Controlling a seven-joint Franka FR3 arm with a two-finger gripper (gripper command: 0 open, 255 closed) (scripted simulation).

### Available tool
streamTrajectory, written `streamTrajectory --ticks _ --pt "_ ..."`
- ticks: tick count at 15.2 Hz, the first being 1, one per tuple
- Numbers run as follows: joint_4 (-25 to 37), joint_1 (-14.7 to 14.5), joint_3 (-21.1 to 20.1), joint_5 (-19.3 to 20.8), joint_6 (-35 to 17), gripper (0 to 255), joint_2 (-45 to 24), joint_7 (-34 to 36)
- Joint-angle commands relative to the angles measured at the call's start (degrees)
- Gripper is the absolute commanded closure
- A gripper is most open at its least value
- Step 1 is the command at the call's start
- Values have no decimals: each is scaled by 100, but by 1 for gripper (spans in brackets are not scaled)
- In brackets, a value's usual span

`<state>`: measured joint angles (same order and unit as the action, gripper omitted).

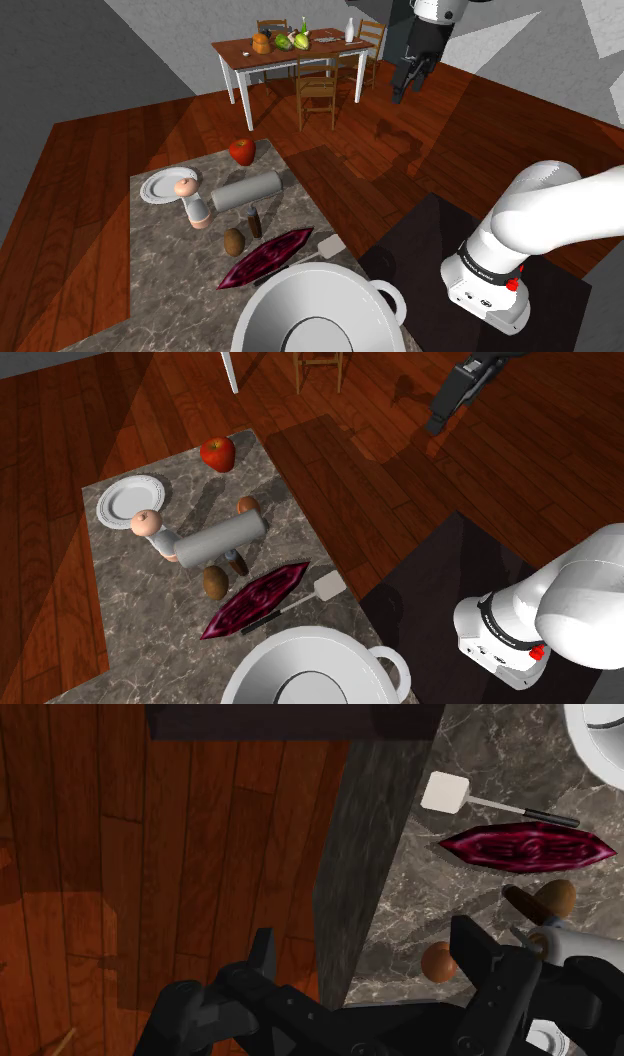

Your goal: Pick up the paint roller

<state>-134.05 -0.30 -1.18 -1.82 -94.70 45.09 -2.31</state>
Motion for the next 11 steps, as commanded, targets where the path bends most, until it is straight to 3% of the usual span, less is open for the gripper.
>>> streamTrajectory --ticks 1,11 --pt "0 0 0 0 0 0 0 0" --pt "484 -624 -489 57 -1288 0 -1701 -788"
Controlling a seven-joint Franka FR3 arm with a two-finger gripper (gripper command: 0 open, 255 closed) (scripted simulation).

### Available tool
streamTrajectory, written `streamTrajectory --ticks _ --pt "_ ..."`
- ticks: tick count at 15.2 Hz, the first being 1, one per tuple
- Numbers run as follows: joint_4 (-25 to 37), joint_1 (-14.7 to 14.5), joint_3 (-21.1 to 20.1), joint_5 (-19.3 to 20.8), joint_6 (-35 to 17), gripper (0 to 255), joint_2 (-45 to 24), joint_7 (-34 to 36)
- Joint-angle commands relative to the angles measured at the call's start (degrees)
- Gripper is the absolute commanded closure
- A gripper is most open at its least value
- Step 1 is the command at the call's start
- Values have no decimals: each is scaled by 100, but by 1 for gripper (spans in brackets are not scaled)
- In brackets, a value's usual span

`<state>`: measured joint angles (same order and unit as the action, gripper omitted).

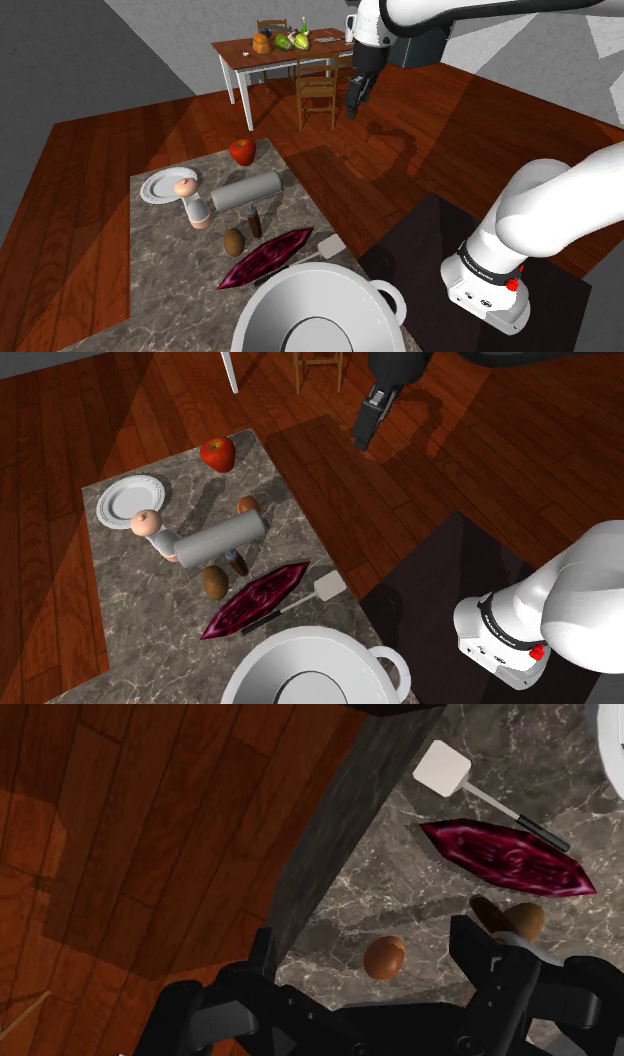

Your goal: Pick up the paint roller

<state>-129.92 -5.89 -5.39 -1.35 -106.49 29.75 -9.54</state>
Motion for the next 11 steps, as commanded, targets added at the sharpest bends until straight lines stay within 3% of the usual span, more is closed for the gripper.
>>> streamTrajectory --ticks 1,11 --pt "140 -120 -122 29 -216 0 -337 -135" --pt "962 -603 -723 412 -1079 0 -1995 -716"
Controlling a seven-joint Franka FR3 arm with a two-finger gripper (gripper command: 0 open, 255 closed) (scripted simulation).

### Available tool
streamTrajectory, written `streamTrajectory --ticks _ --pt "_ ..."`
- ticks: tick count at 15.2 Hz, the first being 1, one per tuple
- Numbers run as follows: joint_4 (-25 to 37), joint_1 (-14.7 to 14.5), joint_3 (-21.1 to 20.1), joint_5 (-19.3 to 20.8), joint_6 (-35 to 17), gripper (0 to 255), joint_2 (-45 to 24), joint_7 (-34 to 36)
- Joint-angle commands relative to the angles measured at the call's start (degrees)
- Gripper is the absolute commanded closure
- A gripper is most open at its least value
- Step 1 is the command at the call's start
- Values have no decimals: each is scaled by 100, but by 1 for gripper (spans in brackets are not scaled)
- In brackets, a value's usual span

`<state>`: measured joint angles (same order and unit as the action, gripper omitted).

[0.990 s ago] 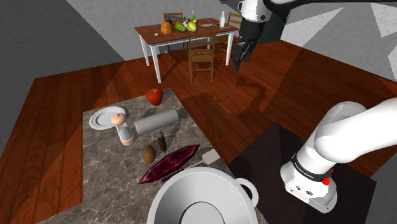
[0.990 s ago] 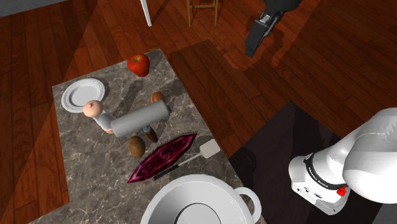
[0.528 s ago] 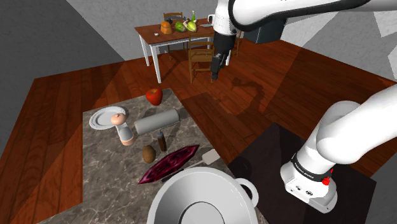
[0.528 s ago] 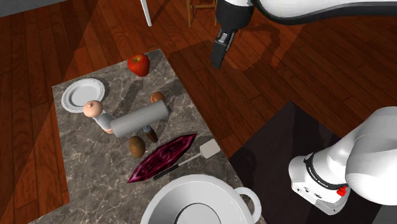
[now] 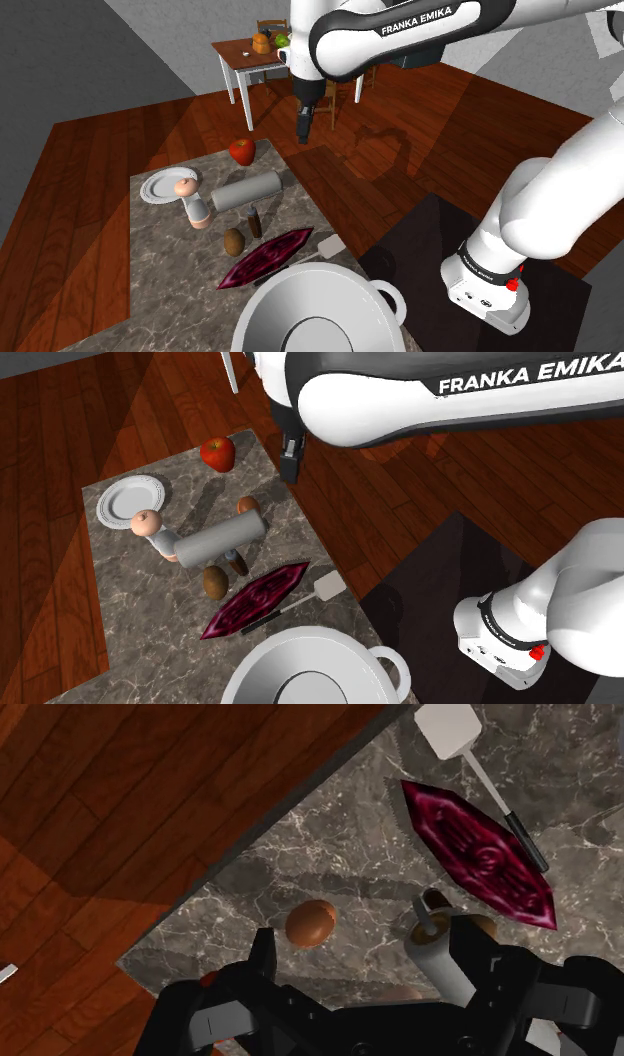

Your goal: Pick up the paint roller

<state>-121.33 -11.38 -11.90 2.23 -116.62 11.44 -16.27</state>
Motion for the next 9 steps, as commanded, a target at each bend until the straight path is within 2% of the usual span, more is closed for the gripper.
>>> streamTrajectory --ticks 1,9 --pt "195 -102 -134 115 -132 0 -326 -88" --pt "964 -521 -590 747 -547 0 -1589 -378"
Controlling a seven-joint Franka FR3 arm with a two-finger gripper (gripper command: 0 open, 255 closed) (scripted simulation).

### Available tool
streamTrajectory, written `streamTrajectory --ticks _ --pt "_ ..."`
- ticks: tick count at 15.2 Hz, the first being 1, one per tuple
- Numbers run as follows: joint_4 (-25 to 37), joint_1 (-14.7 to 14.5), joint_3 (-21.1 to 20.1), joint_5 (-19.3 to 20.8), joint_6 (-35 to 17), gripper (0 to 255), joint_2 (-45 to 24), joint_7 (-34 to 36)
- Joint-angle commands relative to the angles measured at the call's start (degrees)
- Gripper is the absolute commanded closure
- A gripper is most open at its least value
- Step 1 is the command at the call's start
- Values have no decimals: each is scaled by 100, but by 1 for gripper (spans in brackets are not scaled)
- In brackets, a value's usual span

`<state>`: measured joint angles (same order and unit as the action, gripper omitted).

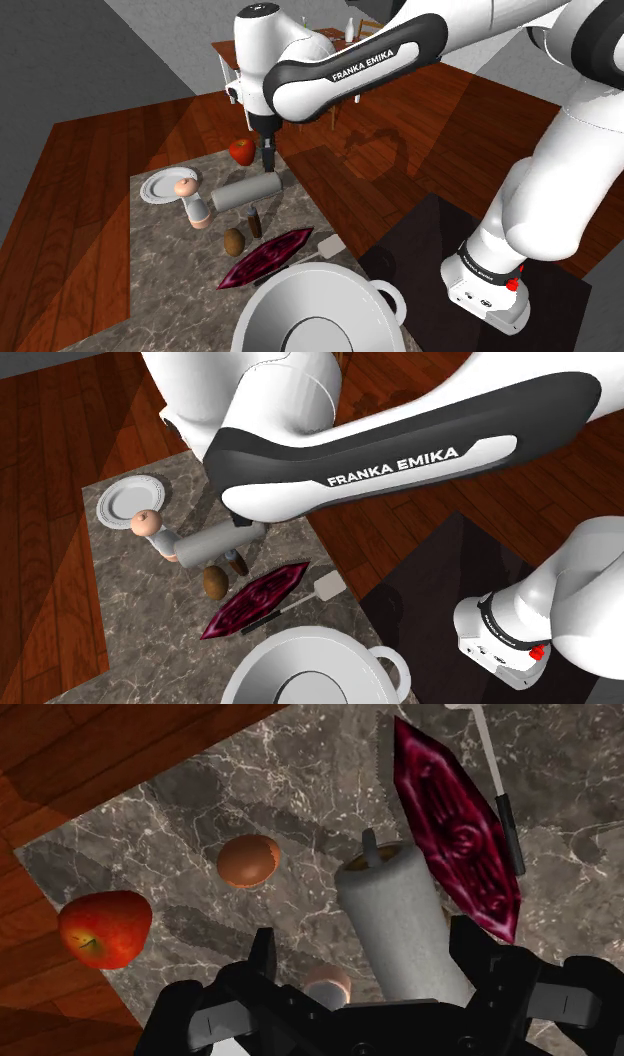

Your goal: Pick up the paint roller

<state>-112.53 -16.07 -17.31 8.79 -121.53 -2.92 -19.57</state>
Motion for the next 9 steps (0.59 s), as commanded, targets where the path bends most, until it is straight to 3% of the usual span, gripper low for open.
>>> streamTrajectory --ticks 1,5,9 --pt "183 -113 -98 184 -94 0 -307 -78" --pt "569 -376 -264 569 -219 0 -900 -196" --pt "408 -391 -238 657 -484 0 -1019 -110"
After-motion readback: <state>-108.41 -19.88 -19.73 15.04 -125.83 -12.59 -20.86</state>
